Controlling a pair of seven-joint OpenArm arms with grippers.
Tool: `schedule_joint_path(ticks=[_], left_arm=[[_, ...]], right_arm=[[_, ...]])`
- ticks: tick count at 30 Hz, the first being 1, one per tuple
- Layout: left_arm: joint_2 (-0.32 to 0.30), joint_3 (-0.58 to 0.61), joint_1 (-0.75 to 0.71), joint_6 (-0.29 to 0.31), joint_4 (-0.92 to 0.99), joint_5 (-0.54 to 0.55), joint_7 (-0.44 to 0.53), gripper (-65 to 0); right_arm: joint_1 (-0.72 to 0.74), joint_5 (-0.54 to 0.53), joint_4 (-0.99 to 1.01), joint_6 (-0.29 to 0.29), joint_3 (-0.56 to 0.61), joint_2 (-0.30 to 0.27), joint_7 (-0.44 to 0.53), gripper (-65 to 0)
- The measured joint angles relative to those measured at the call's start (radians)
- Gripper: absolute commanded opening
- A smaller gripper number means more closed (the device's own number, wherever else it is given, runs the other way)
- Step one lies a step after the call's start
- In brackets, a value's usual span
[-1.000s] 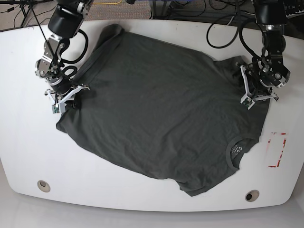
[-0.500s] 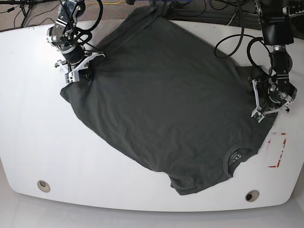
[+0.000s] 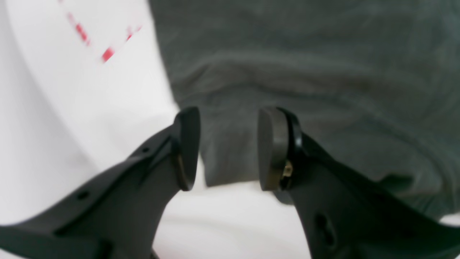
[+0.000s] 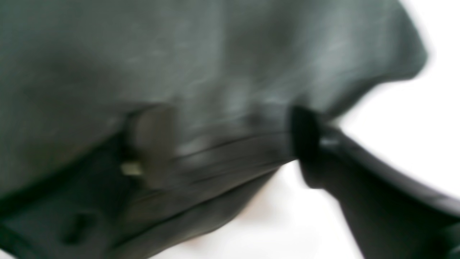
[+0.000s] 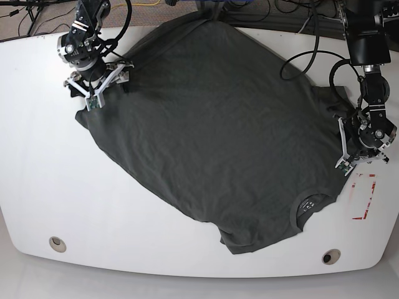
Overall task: Fold the T-shirt properly
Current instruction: 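Drag the shirt with both grippers to rotate and straighten it, then pull the shirt's side edges with both grippers to smooth it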
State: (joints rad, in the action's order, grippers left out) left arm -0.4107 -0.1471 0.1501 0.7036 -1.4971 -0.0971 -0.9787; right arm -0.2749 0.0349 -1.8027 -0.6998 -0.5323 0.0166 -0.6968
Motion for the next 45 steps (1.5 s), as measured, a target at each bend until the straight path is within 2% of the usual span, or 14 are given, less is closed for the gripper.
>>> schedule_joint_path(ticks=[8, 16, 18, 22, 25, 30, 35, 40, 45], left_arm=[[0.052, -0.007, -0.038, -0.006, -0.169, 0.004, -0.068, -41.4], [0.114, -0.007, -0.175, 0.0, -0.354, 0.006, -0.111, -41.4], [0.124, -0.007, -0.195, 0.0, -0.385, 0.006, -0.135, -41.4], [0.136, -0.007, -0.222, 0.0, -0.42, 0.006, -0.159, -41.5], [0.142, -0.012, -0.245, 0.0, -0.424, 0.008, -0.175, -41.5], [0.155, -0.098, -0.29, 0.001, -0.424, 0.008, -0.181, -41.5], [0.16, -0.167, -0.294, 0.0, -0.424, 0.0, -0.184, -41.5], [0.167, -0.211, -0.294, 0.0, -0.424, 0.008, -0.18, -41.5], [0.166, -0.273, -0.294, 0.0, -0.424, 0.003, -0.181, -41.5]], right_arm=[[0.222, -0.007, 0.047, 0.005, 0.003, -0.027, -0.023, -7.0], [0.47, -0.001, 0.352, 0.007, 0.002, -0.07, -0.034, -7.5], [0.529, 0.005, 0.441, 0.001, 0.002, -0.087, -0.018, -7.8], [0.632, 0.0, 0.615, 0.004, 0.005, -0.112, 0.086, -8.2], [0.688, -0.006, 0.733, 0.011, 0.058, -0.145, 0.146, -8.2], [0.754, -0.01, 0.916, 0.008, 0.163, -0.179, 0.232, -8.2], [0.773, -0.003, 1.021, 0.006, 0.199, -0.174, 0.277, -8.2], [0.778, -0.012, 1.039, 0.004, 0.227, -0.171, 0.3, -8.2], [0.78, -0.008, 1.039, 0.018, 0.253, -0.14, 0.304, -8.2]])
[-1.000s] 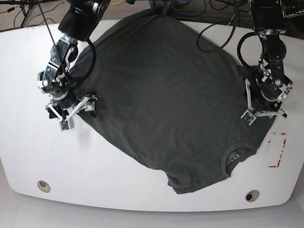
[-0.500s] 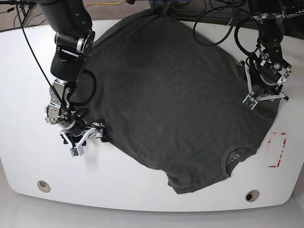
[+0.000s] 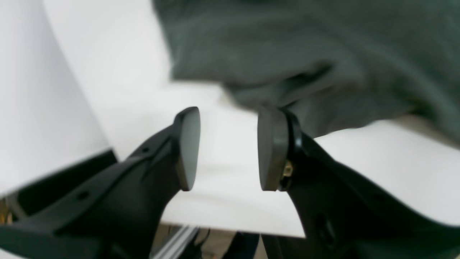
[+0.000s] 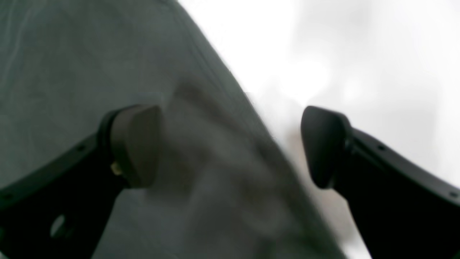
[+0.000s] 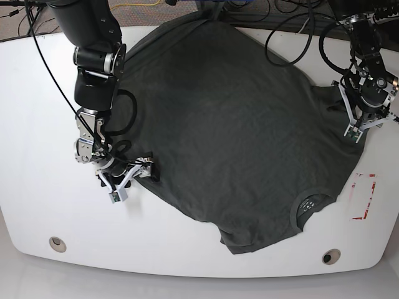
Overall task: Fold the T-shirt properly
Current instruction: 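Pull the shirt's side edges with both grippers to smooth it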
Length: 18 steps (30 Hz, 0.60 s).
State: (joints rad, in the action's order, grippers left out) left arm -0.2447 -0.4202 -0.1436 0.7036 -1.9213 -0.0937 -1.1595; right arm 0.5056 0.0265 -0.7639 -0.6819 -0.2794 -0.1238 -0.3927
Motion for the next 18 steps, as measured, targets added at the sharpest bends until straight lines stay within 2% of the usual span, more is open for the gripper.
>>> schedule_joint_path(ticks=[8, 11, 16, 18], left_arm=[[0.0, -0.024, 0.0, -0.003, 0.0, -0.002, 0.0, -41.5], [0.0, -0.024, -0.01, -0.003, 0.0, 0.001, 0.001, -41.5], [0.0, -0.024, -0.037, -0.003, 0.002, -0.002, 0.0, -41.5], [0.0, -0.024, -0.043, -0.003, 0.002, -0.003, -0.001, -41.5]], right_arm=[[0.001, -0.004, -0.001, -0.006, 0.089, 0.053, 0.014, -8.2], [0.002, -0.005, -0.001, -0.007, 0.114, 0.065, 0.016, -11.3], [0.005, -0.003, 0.0, -0.006, 0.118, 0.077, 0.011, -25.5], [0.009, -0.002, 0.001, 0.003, 0.118, 0.077, 0.003, -35.7]])
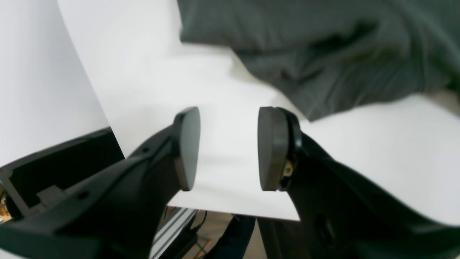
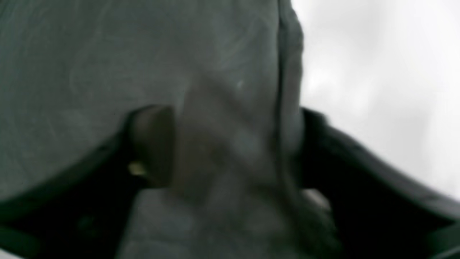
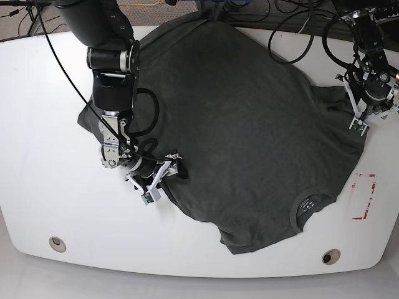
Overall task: Fold the T-shirt properly
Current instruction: 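Pull the shirt's side edges with both grippers to smooth it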
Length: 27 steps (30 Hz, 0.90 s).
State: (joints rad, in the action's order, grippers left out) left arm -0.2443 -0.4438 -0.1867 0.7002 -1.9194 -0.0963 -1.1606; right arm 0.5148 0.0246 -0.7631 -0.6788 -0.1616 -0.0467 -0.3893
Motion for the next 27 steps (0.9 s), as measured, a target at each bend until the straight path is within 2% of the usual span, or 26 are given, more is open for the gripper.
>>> schedule_joint_path(ticks=[5, 7, 17, 22, 27], left_arm=[[0.024, 0.024, -0.011, 0.0, 0.0, -0.004, 0.001, -41.5], [0.048, 0.036, -0.015, -0.001, 0.001, -0.008, 0.0, -41.5], [0.143, 0.076, -0.012, 0.0, 0.007, -0.002, 0.002, -41.5], [0.175, 0.082, -0.013, 0.0, 0.007, -0.008, 0.001, -41.5], [0.179, 0.142, -0.013, 0.0, 0.007, -0.008, 0.002, -41.5]], right_arm=[[0.005, 0.005, 0.002, 0.022, 0.001, -0.006, 0.027, -57.7], [0.006, 0.006, 0.002, 0.019, 0.006, -0.016, 0.03, -64.2], [-0.002, 0.004, 0.002, 0.018, -0.004, -0.092, 0.027, -65.0], [-0.035, -0.003, 0.001, 0.01, -0.099, -0.119, 0.02, -65.0], [-0.066, -0.024, -0.002, 0.004, -0.204, -0.158, 0.005, -65.0]])
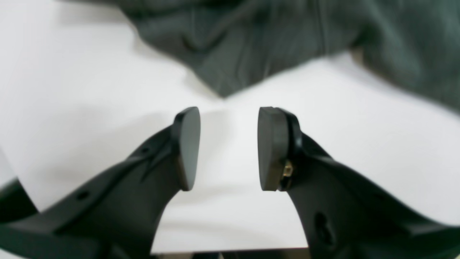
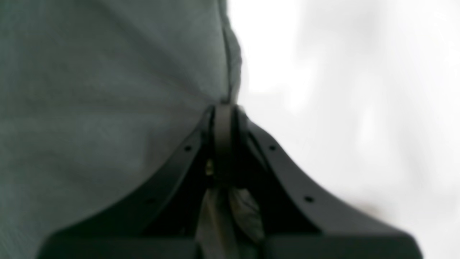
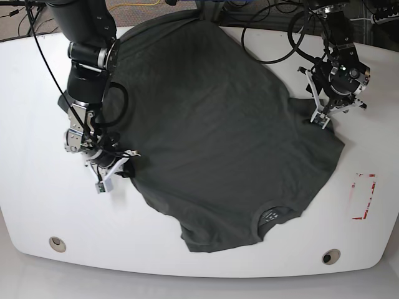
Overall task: Fold the T-shirt properly
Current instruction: 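Pull the shirt's side edges with both grippers to smooth it, then grasp the shirt's side edges with both grippers and pull them taut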
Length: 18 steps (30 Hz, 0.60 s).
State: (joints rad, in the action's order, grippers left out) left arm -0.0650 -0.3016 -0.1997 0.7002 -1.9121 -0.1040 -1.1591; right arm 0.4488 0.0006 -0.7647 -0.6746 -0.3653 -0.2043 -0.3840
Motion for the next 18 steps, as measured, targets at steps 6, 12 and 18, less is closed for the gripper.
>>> schedule_joint_path(ticks=[6, 12, 18], left_arm=[[0.006, 0.064, -0.003, 0.0, 0.0, -0.002, 0.0, -41.5], [0.067, 0.101, -0.001, 0.0, 0.0, -0.002, -0.002, -41.4], [0.116, 0.101, 0.003, 0.0, 0.013, 0.004, 0.0, -41.3]], right_arm=[[-0.082, -0.005, -0.084, -0.002, -0.068, -0.042, -0.016, -65.0], [-0.2, -0.012, -0.23, 0.002, -0.073, -0.036, 0.009, -64.8], [-0.234, -0.013, -0.275, 0.001, -0.073, -0.026, -0.003, -64.8]])
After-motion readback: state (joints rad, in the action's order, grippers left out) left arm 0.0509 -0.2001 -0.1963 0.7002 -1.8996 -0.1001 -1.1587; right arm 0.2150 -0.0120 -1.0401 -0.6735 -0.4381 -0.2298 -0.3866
